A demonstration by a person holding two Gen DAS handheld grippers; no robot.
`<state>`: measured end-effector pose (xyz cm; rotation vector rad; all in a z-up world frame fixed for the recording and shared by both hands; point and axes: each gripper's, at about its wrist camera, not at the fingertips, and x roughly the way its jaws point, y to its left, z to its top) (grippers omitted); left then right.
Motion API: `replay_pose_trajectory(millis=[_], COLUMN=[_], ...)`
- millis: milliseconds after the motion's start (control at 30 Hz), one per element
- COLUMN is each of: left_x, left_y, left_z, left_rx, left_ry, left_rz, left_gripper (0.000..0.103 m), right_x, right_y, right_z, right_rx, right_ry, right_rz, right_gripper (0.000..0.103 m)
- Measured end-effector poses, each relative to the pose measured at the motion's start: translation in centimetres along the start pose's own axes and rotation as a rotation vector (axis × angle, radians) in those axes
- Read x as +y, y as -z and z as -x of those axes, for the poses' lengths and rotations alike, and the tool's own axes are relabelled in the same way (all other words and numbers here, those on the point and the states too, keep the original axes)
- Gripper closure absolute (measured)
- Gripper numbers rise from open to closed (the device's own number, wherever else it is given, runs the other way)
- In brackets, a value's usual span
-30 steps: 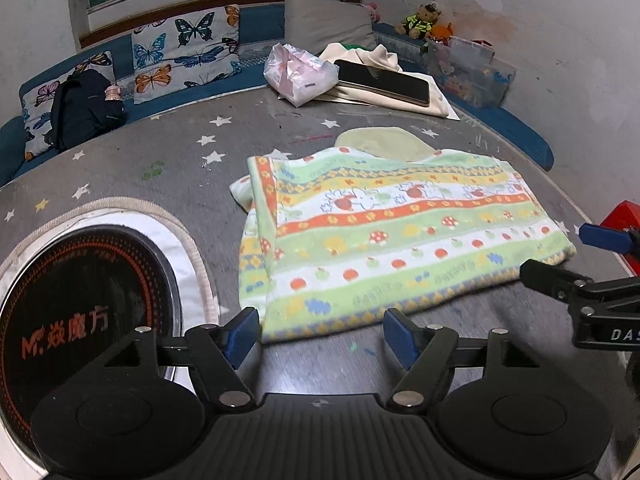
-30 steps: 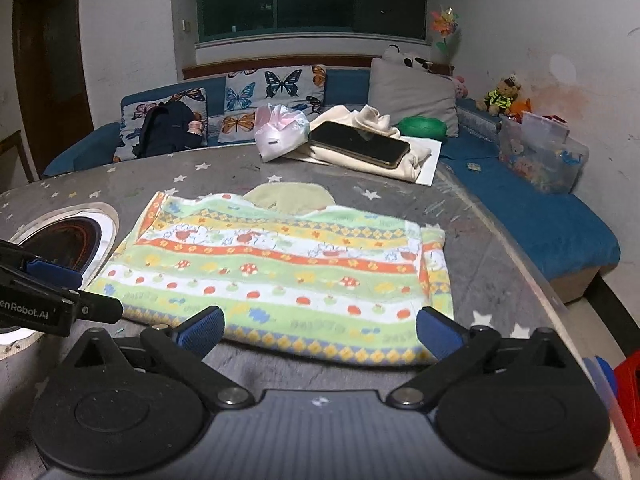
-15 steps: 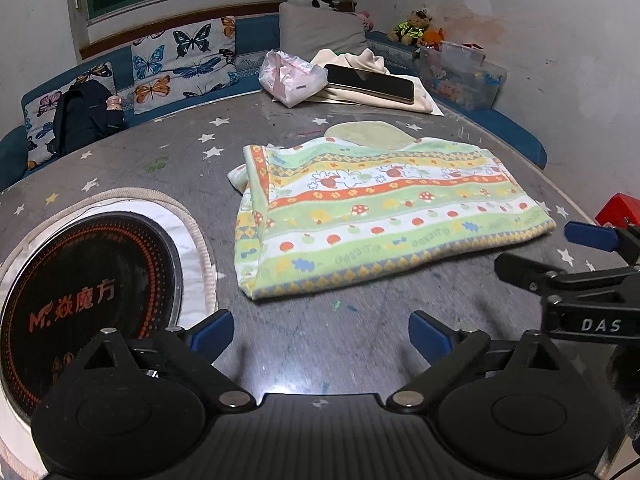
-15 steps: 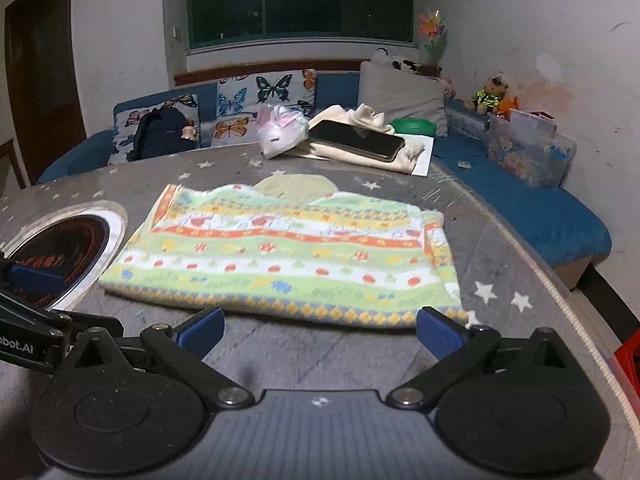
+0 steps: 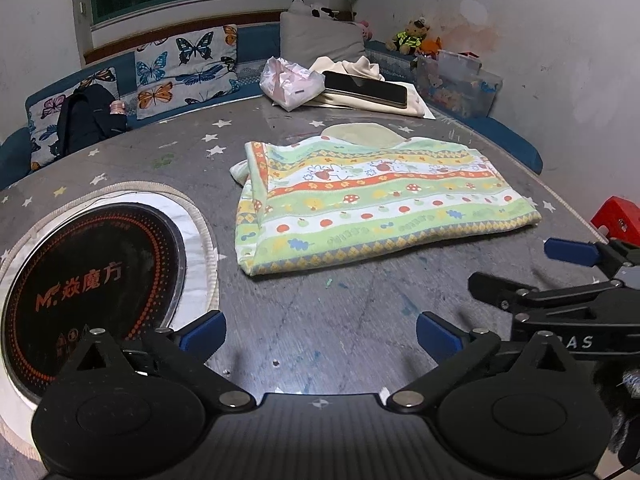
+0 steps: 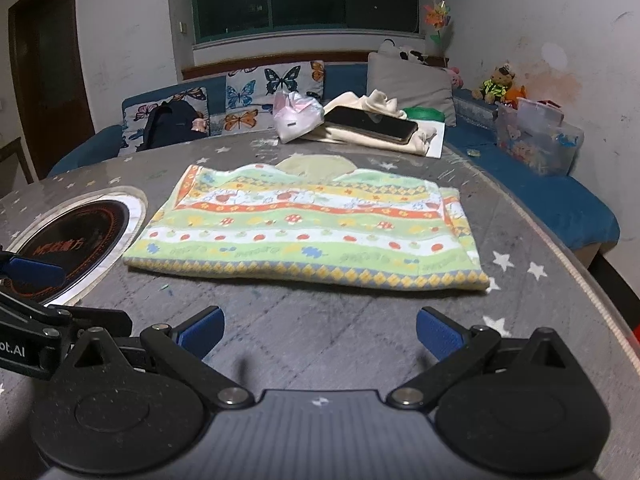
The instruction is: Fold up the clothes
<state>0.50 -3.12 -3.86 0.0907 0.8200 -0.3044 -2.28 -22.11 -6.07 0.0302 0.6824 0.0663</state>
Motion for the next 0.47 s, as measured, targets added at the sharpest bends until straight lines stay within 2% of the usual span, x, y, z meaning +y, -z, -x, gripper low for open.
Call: replay_pose_trajectory(millis=[467], left_x=[0.0], left_y=[1.3], left_z=[0.9], left_rx=[-0.007], left_ry=[-0.014], left_rz=[0.008], left_gripper=[0.0], right_x=[0.9], right_y=[1.1], right_z=[0.7], right_rx=[0.007], right_ry=[0.001], right_rz=[0.003], right_gripper=[0.0])
